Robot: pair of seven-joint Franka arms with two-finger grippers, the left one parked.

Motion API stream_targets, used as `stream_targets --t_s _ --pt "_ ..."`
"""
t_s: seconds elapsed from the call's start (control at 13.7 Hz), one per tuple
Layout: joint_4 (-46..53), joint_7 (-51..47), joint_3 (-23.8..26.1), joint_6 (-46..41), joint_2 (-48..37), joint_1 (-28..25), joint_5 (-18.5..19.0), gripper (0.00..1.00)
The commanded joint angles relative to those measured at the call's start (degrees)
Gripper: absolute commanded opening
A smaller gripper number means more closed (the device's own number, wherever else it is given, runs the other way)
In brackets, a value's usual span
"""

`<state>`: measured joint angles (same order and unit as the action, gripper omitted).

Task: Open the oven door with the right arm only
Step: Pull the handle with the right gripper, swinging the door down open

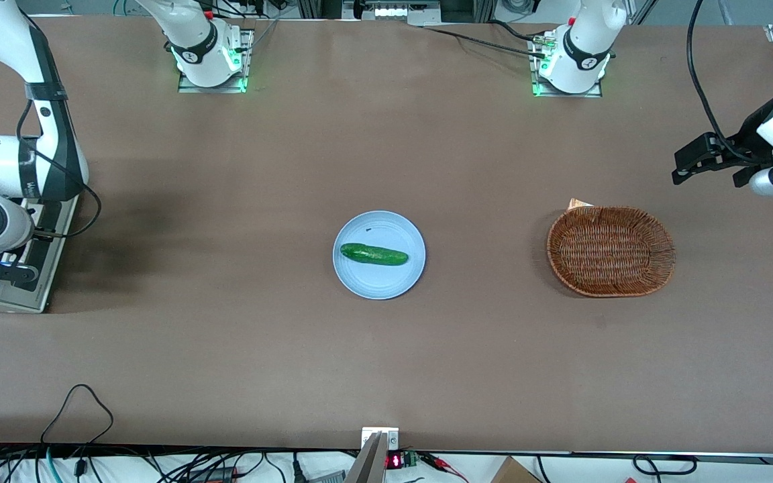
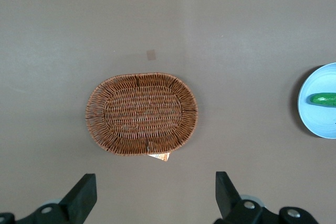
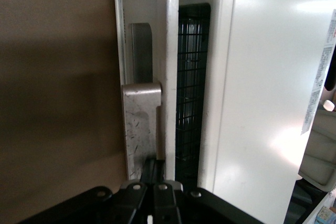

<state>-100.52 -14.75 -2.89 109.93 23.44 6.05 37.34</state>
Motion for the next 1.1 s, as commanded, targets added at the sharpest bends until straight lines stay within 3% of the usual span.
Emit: stream_targets --t_s 0.0,1.02 --pt "-0.55 -1.07 0.34 2.74 2.05 0.54 -2.26 0.0" --pt "-1.34 -1.07 0.78 3.71 2.13 -0.95 -6.57 0.0"
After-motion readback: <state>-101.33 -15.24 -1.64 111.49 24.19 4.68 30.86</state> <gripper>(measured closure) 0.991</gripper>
